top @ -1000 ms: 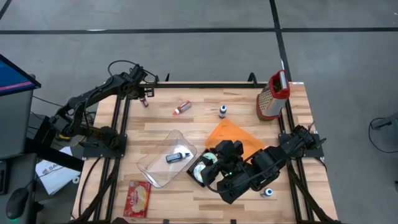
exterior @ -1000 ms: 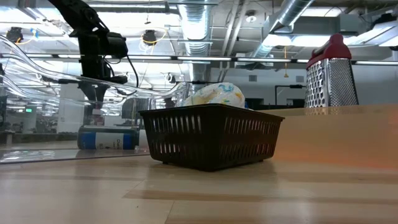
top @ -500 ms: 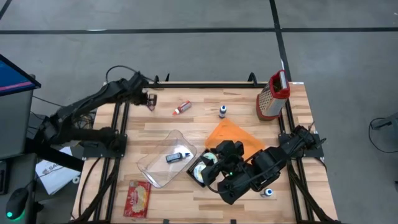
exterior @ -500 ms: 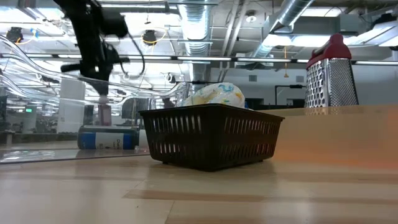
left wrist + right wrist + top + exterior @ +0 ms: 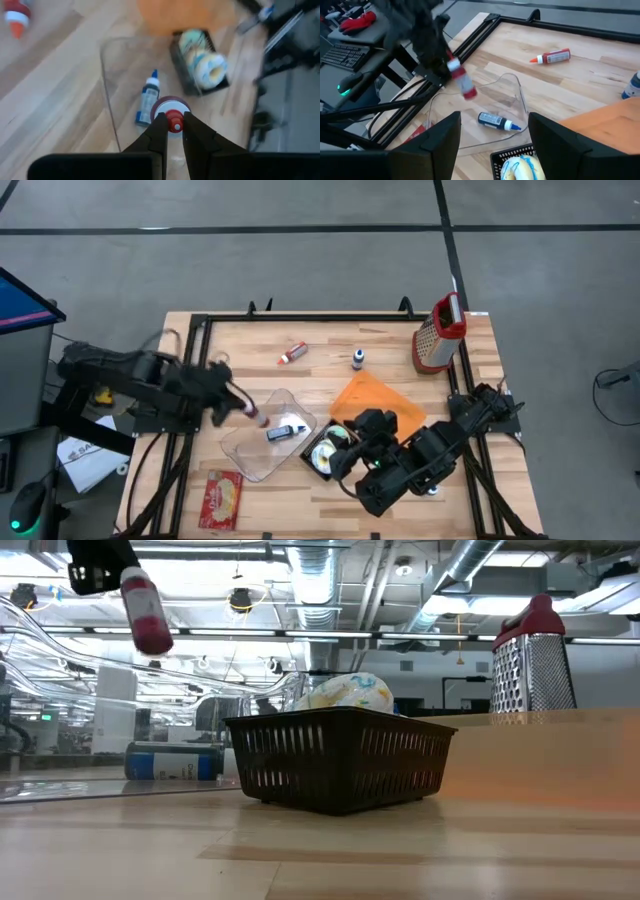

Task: Pick & Place Food Item
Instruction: Put the red food coloring bottle into the transparent bin

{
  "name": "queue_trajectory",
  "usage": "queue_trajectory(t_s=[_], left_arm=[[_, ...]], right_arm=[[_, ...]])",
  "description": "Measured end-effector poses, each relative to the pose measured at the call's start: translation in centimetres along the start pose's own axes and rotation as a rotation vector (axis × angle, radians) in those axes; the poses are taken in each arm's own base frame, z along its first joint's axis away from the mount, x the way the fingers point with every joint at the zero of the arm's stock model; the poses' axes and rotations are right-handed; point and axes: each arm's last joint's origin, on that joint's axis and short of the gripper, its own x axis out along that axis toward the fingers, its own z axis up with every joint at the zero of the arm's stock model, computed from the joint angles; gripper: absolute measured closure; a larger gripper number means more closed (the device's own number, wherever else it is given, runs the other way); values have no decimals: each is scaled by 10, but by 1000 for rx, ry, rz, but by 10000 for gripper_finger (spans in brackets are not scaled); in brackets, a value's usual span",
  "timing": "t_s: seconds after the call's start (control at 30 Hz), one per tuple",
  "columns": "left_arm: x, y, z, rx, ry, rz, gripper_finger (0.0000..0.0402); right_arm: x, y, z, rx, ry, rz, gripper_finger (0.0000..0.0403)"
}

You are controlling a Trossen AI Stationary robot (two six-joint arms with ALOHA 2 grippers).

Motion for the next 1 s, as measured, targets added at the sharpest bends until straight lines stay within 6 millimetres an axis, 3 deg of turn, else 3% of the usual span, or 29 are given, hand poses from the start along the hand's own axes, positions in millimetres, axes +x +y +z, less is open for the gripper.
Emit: queue_trajectory(t_s=[0.23, 0.33, 0.5, 0.9, 1.0], left_arm=[[72, -30, -8, 187, 90, 183, 373], [90, -37, -7, 233, 72, 191, 373], [101, -37, -6, 245, 72, 218, 373], [104, -25, 6, 249, 70, 259, 373], [105, -22, 9, 237, 68, 269, 357]], right_arm=[[4, -1, 3, -12, -6, -11, 179], [4, 0, 3, -1, -6, -8, 179], [1, 0, 1, 22, -5, 0, 179], [1, 1, 2, 25, -21, 0, 179], [1, 1, 2, 25, -21, 0, 179]])
